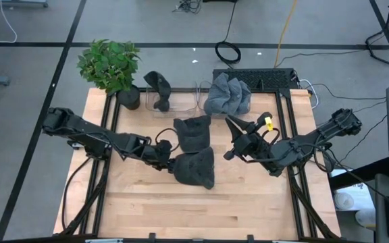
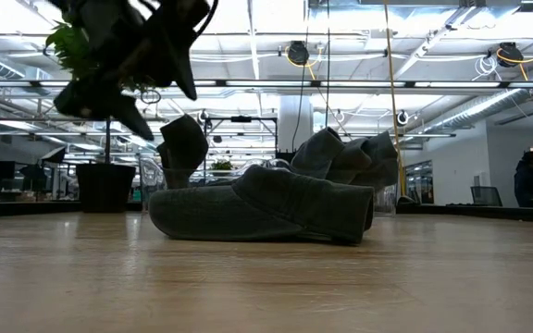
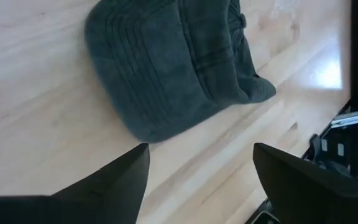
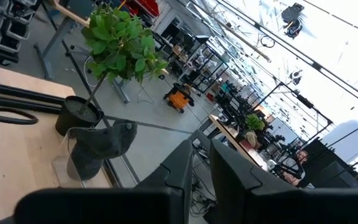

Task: Pick & Place hat
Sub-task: Put the bottom black cap into the left transparent bin

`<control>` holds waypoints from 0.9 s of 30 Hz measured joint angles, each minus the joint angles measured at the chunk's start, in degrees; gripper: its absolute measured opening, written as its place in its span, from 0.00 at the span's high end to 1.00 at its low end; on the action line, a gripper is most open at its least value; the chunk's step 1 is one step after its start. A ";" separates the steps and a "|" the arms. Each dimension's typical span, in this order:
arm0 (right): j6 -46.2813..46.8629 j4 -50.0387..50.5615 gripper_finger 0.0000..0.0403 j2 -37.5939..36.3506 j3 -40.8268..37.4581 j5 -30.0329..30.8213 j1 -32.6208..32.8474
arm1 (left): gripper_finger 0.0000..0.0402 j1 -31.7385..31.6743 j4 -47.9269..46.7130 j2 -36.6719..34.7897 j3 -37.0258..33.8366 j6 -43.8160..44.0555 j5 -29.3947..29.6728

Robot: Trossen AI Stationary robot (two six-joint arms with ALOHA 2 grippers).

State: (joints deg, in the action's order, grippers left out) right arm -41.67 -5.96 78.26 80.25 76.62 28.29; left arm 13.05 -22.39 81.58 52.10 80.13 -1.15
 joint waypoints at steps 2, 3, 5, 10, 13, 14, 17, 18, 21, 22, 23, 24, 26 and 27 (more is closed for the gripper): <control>-0.76 0.01 0.89 0.01 0.00 0.04 0.00 | 0.24 0.64 3.02 0.00 -2.41 0.84 0.36; -1.35 0.00 0.89 0.01 0.00 0.08 0.00 | 0.23 1.07 4.04 -0.02 -3.63 1.55 0.42; -2.12 0.02 0.89 0.01 0.00 0.09 0.00 | 0.23 1.79 5.05 0.00 -5.94 2.77 1.29; -2.56 0.00 0.89 0.01 0.00 0.07 -0.04 | 0.25 3.14 14.45 0.00 -9.88 3.15 4.40; -2.56 0.00 0.89 0.01 0.00 0.09 -0.04 | 0.25 3.92 18.26 0.00 -12.66 4.43 6.62; -2.56 0.00 0.89 0.00 0.00 0.08 -0.04 | 0.25 4.20 18.64 0.00 -13.62 5.32 7.21; -2.56 0.02 0.89 -0.18 0.00 0.07 -0.04 | 0.24 5.18 21.86 0.04 -16.70 7.24 8.94; -2.56 0.00 0.89 -0.22 0.00 0.07 -0.04 | 0.24 5.41 23.66 0.04 -17.54 7.44 9.60; -2.58 0.00 0.89 -0.26 0.00 0.09 -0.04 | 0.23 5.78 28.63 0.41 -19.84 8.70 11.04; -2.73 0.00 0.89 -0.26 0.00 0.07 -0.04 | 0.23 5.83 29.49 1.00 -20.32 9.23 11.49; -2.96 0.00 0.89 -0.26 0.00 0.09 -0.04 | 0.23 6.06 30.00 1.41 -20.87 9.62 11.94; -3.20 0.02 0.89 -0.26 0.00 0.09 -0.04 | 0.24 6.29 29.96 1.55 -21.33 9.90 12.40; -3.81 -0.04 0.89 -0.26 0.00 0.11 -0.04 | 0.25 6.79 31.53 1.53 -21.58 9.98 13.47; -4.07 -0.02 0.89 -0.26 0.00 0.09 -0.04 | 0.25 6.99 32.24 1.53 -21.58 9.80 14.12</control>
State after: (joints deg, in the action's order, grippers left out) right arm -45.74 -5.97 78.00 80.25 76.71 28.25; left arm 20.04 9.84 83.11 30.52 89.92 12.97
